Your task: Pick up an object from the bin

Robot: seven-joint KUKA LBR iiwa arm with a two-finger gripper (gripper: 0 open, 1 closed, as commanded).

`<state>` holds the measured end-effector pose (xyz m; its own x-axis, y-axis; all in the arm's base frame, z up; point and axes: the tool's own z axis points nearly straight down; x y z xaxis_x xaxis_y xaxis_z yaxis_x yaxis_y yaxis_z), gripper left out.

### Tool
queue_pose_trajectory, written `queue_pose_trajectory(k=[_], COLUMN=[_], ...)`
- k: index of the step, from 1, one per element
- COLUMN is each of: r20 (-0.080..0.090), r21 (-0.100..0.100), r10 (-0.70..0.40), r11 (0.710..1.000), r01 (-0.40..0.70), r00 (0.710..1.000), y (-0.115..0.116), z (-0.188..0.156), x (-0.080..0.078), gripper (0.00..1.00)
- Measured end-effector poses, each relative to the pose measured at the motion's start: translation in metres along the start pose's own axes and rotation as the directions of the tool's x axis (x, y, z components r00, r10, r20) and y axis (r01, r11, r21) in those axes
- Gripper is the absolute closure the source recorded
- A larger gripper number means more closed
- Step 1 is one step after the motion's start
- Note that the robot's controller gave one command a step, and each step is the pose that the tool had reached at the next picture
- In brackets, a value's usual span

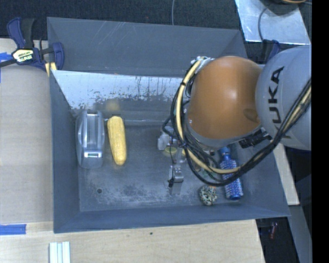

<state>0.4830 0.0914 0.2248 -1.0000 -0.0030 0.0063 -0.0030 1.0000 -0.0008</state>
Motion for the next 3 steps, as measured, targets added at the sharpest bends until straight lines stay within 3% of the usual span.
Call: queue_pose_trajectory(k=[1,2,3], r20=[0.010,0.012,0.010], r21=[-0.002,-0.006,-0.004], r10=[0.004,0.357,0.235], r11=[1.000,0.934,0.972], r01=[-0.004,-0.357,-0.235], r00=[1.000,0.934,0.972], y=[-0.001,-0.046,-0.071], z=[-0.005,0.021,0.025], x=[-0.002,-0.047,-0.040], gripper=[0.00,0.00,0.00])
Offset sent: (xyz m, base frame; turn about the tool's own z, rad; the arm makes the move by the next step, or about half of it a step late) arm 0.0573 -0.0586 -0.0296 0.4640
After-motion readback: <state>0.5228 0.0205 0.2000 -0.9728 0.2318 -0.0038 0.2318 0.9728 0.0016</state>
